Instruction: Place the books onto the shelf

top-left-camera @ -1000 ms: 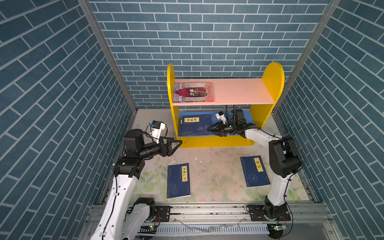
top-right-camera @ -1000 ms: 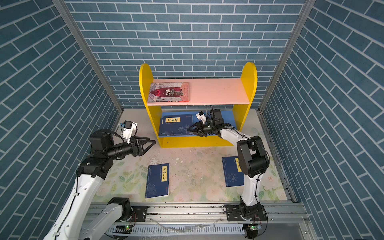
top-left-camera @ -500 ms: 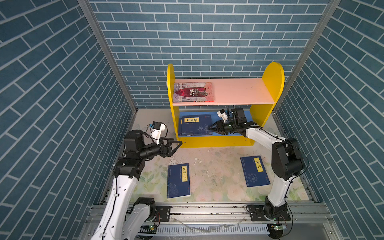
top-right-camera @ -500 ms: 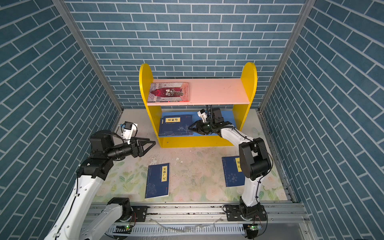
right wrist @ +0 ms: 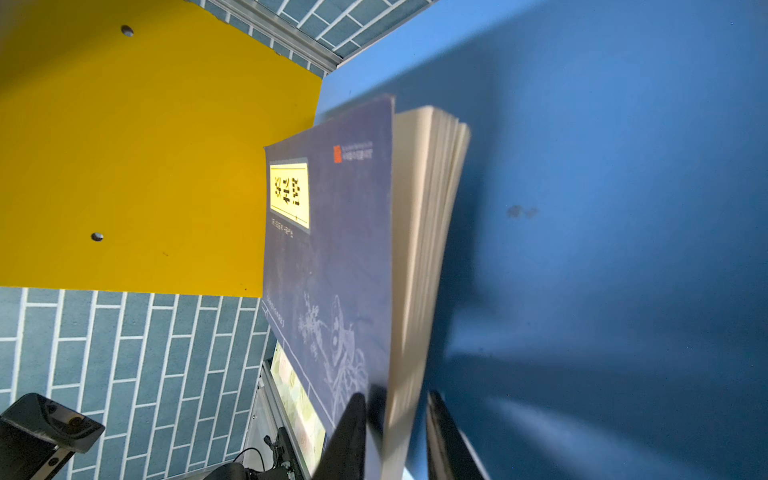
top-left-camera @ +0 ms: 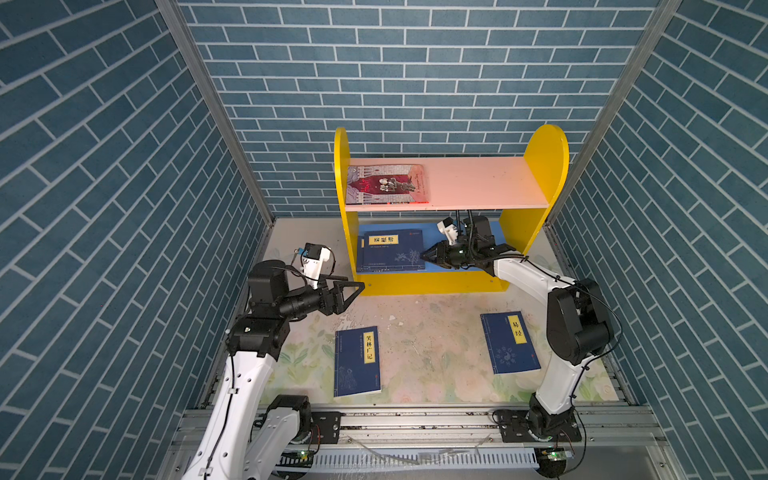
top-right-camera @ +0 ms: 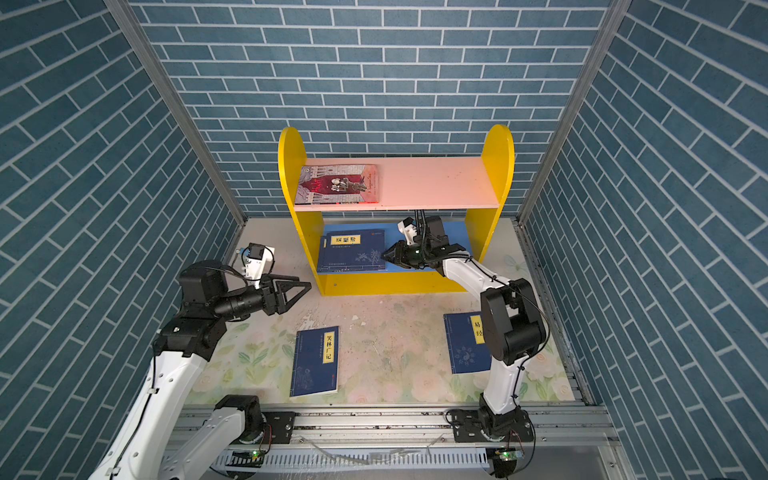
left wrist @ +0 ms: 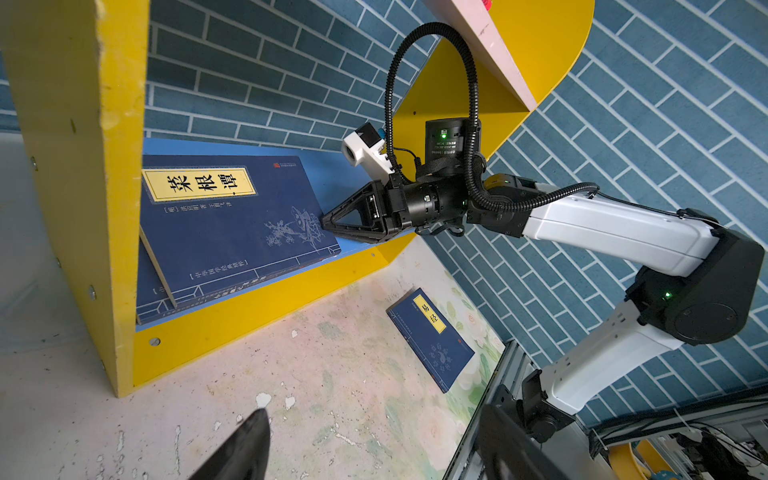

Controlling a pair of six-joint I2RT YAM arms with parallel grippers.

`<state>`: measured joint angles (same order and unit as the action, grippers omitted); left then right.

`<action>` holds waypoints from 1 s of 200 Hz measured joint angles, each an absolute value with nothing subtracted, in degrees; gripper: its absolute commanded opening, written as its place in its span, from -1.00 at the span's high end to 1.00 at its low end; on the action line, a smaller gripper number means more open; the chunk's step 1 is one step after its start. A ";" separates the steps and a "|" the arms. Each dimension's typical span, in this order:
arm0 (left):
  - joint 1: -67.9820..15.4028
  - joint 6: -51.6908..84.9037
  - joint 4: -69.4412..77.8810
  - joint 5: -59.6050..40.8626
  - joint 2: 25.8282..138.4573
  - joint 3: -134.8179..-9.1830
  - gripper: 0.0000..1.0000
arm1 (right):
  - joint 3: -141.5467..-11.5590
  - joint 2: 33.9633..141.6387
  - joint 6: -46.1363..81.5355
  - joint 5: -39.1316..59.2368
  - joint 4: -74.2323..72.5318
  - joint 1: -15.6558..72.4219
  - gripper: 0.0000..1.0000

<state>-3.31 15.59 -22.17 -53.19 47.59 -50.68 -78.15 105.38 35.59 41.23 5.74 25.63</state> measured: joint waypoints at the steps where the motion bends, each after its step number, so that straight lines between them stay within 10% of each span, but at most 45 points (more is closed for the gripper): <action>1: -3.31 15.59 -22.17 -53.19 47.59 -50.68 -0.61 | -78.15 105.38 35.59 41.25 5.74 25.65 0.52; 200: -3.29 10.57 -24.60 -46.85 46.81 -49.76 -0.61 | -80.25 106.63 35.68 39.79 5.96 28.51 0.86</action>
